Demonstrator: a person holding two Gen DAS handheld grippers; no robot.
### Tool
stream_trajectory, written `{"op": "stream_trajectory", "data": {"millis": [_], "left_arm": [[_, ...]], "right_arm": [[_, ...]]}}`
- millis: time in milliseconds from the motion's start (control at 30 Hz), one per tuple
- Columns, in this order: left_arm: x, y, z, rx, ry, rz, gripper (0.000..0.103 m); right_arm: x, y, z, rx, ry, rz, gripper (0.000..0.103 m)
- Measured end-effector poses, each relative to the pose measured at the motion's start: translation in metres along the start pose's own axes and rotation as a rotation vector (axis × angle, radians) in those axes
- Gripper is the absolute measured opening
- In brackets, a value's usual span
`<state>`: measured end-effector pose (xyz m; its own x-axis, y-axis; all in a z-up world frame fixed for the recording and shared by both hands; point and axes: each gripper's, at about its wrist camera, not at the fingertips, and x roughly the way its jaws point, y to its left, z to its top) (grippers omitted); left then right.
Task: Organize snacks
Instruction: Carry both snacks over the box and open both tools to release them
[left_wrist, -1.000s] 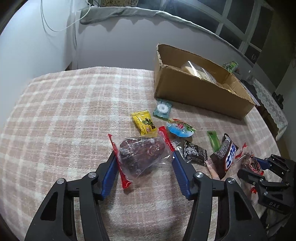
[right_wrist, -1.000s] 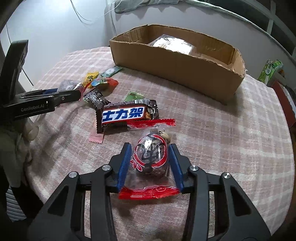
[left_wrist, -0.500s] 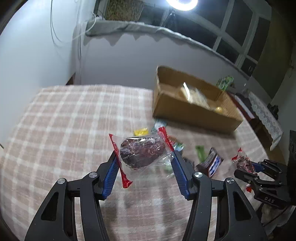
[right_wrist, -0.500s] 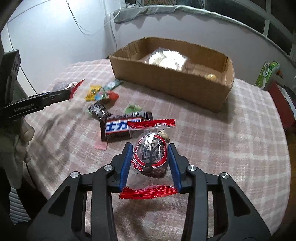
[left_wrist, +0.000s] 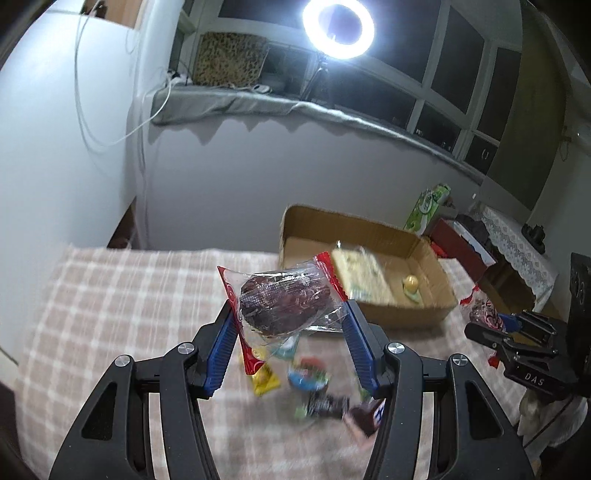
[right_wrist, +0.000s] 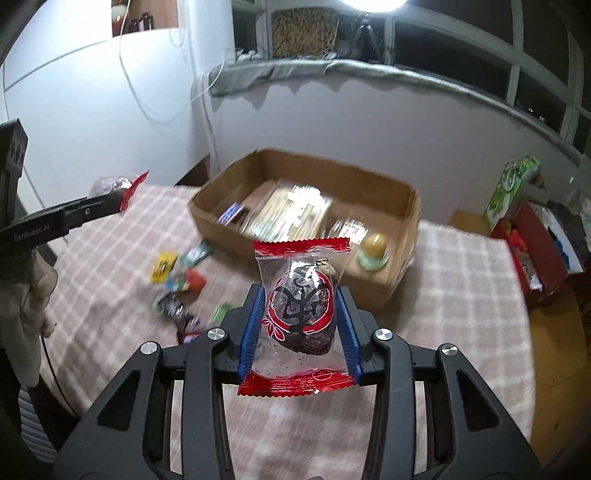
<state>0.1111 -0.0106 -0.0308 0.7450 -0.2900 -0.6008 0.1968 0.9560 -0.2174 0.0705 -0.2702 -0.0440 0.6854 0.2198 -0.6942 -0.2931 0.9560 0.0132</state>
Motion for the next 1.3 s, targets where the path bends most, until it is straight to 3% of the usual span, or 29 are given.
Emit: {"op": "stream_trajectory", "data": {"millis": [267,533,800,1167,1233,1300], "left_arm": [[0.021,-0.015,0.032,0.041,-0.018,-0.008,0.055],[0.058,-0.023,0.046,0.051,0.019,-0.015,0.055],[0.097,-0.026,0.039,0.042,0.081,-0.013,0.055],[0.117,-0.027,0.039,0.028,0.126,-0.001,0.057],[0.121,-0.028,0.04,0.026,0.146,-0.004,0.06],[0.122,-0.03,0.04,0.031,0.146,0.001,0.06]], "right_arm": [[0.009,-0.021,0.038,0.01,-0.04,-0.032,0.041],[0.041,-0.041,0.06,0.02,-0.021,-0.063,0.041],[0.081,-0.061,0.065,0.056,0.025,-0.071,0.041],[0.108,-0.071,0.061,0.07,0.065,-0.074,0.041],[0.109,-0.069,0.062,0.064,0.064,-0.075,0.05],[0.105,-0.069,0.061,0.056,0.045,-0.085,0.077]]}}
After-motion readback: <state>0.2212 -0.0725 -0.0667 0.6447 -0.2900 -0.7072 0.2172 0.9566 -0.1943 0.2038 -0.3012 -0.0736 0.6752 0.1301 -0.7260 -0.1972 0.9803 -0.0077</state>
